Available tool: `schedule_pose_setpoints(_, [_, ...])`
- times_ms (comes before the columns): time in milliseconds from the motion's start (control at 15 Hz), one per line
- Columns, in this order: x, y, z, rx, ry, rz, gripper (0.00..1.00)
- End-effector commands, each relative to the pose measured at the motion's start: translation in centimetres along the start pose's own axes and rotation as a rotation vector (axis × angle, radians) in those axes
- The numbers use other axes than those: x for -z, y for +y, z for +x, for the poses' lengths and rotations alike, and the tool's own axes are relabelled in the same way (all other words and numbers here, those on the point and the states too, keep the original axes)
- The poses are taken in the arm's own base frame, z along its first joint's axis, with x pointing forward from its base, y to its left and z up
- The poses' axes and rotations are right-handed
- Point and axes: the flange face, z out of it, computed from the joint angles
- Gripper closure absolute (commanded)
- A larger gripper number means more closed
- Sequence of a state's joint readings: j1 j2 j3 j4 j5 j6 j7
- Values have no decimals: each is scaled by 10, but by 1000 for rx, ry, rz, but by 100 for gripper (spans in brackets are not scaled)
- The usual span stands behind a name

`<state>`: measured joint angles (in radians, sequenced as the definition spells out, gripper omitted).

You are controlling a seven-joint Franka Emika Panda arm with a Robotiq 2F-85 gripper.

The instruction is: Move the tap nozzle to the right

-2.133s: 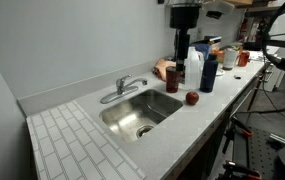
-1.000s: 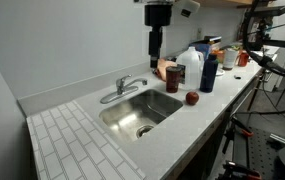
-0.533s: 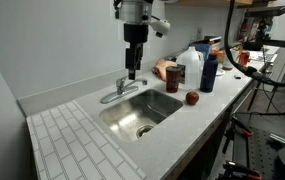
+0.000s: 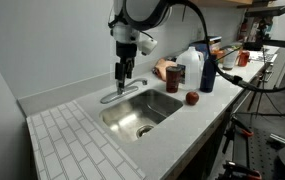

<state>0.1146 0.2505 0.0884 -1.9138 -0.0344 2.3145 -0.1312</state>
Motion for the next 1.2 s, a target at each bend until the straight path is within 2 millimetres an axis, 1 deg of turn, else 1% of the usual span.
schedule_pose_setpoints(0, [-12,21,16,-54,-6,-12,0])
schedule_pose_setpoints(267, [-35,45,10,-112,-42,-11,0])
schedule_pose_setpoints(467, [-48,57,3,-137,-68,-9,0])
schedule_pose_setpoints(733, [-52,56,2,-147,-76,1,0])
schedule_pose_setpoints(1133, [-53,50,-4,-148,-105,19,0])
